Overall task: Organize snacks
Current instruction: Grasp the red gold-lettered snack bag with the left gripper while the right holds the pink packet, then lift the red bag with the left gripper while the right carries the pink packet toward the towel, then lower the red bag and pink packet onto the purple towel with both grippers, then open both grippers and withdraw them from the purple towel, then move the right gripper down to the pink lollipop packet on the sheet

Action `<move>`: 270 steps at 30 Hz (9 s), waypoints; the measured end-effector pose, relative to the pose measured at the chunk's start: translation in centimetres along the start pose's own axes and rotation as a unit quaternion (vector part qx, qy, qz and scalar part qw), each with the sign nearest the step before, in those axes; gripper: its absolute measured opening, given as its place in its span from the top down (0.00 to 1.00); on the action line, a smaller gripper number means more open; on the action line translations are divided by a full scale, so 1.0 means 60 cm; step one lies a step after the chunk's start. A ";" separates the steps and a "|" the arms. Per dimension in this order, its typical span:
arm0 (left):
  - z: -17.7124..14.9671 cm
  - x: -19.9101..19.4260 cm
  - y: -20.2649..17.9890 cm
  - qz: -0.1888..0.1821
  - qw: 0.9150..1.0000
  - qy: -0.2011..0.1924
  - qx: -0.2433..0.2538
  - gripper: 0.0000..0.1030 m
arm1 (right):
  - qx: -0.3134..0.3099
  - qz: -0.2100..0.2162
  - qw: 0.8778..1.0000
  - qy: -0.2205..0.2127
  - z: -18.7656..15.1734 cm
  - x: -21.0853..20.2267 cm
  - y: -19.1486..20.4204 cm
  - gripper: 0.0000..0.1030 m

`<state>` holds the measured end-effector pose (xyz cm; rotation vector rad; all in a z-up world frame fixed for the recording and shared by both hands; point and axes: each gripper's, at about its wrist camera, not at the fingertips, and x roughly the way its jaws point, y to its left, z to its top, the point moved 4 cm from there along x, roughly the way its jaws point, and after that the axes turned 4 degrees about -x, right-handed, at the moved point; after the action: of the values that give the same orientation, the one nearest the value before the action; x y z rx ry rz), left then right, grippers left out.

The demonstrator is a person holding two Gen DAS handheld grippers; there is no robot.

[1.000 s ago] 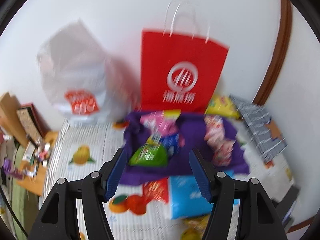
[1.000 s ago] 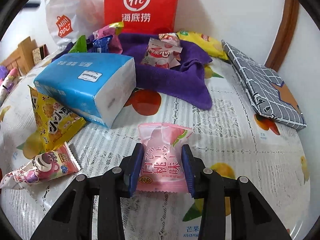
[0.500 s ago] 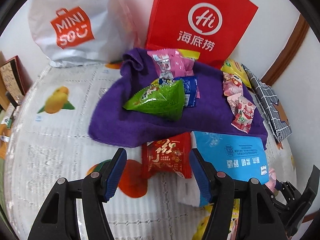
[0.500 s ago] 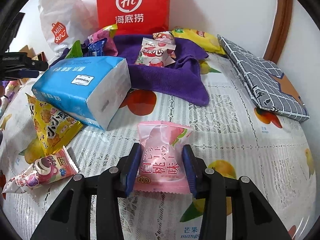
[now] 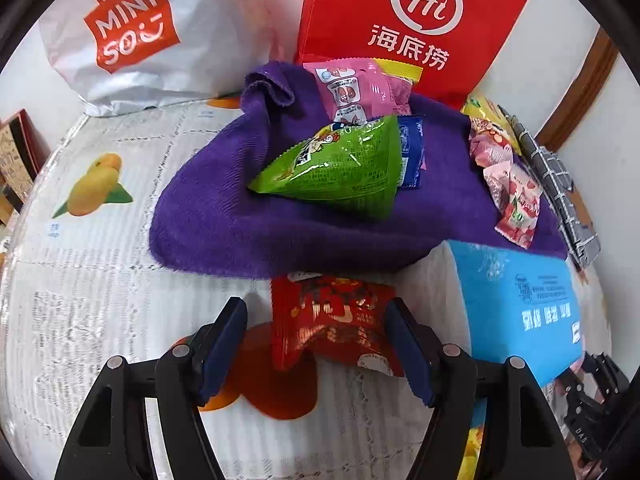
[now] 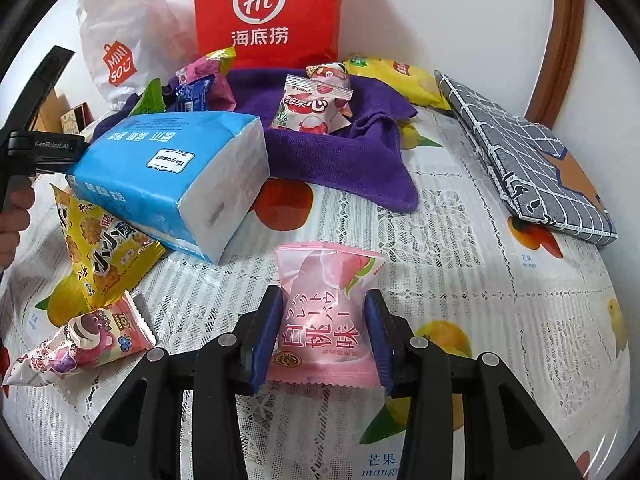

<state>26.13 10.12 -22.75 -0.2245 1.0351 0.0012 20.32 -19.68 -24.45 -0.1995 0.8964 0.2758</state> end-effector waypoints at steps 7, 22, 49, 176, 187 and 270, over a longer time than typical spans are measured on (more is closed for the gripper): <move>-0.010 -0.021 -0.017 0.035 0.997 -0.058 0.040 0.33 | -0.001 0.001 1.000 0.000 0.000 0.000 -0.001 0.60; -0.084 -0.033 -0.015 0.030 0.995 -0.050 0.083 0.59 | -0.010 -0.010 1.000 -0.007 0.002 0.005 0.002 0.61; -0.036 -0.014 0.021 -0.006 0.998 -0.056 0.025 0.48 | -0.005 -0.005 1.000 -0.006 0.002 0.007 0.002 0.61; 0.251 -0.096 -0.098 0.020 0.995 -0.092 0.021 0.62 | -0.006 0.049 0.998 0.038 0.374 0.131 -0.026 0.50; 0.234 -0.026 -0.105 0.044 0.998 -0.021 0.031 0.62 | 0.005 0.045 0.999 0.002 0.391 0.084 -0.038 0.49; -0.046 -0.287 -0.050 0.026 0.992 -0.121 0.018 0.40 | 0.050 0.084 0.993 0.058 0.027 -0.066 0.165 0.33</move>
<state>15.30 8.49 -8.87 -0.1608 0.7987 0.0551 16.05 -10.47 -20.87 -0.0464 1.0416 0.3775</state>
